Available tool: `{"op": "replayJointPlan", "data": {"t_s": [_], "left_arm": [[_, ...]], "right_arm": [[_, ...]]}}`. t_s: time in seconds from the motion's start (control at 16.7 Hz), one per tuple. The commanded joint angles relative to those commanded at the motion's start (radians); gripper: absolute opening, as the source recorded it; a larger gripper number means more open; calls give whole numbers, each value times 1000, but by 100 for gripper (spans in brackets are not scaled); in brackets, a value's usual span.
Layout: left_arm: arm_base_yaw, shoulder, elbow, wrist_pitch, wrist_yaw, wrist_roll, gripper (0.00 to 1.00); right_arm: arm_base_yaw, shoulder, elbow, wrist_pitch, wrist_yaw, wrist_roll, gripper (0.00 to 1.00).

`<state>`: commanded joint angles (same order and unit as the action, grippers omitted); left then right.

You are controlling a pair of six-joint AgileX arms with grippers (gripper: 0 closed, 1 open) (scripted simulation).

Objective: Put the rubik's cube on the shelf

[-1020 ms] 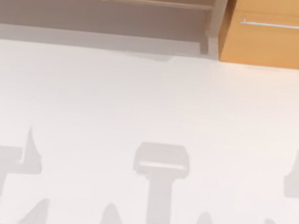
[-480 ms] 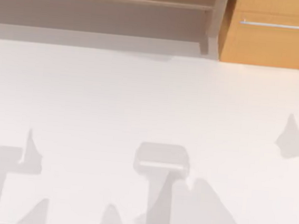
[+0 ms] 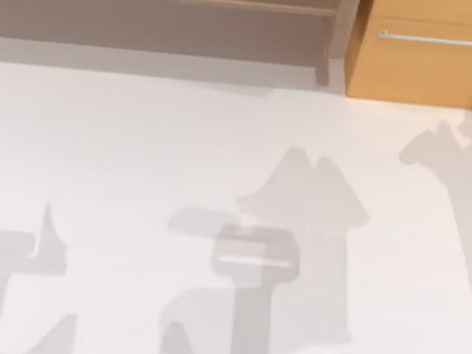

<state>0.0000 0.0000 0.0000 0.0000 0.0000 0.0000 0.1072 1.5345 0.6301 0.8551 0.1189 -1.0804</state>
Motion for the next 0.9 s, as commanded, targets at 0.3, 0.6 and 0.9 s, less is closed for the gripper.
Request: {"op": "replayJointPlan", "data": {"t_s": [0.3,0.6,0.9], "left_arm": [[0,0,0,0,0,0,100],[0,0,0,0,0,0,100],[0,0,0,0,0,0,100]], "right_arm": [[41,436,179,248,54,-284,100],[67,672,300,410,89,-458,100],[69,696,314,429,93,-478,100]]}}
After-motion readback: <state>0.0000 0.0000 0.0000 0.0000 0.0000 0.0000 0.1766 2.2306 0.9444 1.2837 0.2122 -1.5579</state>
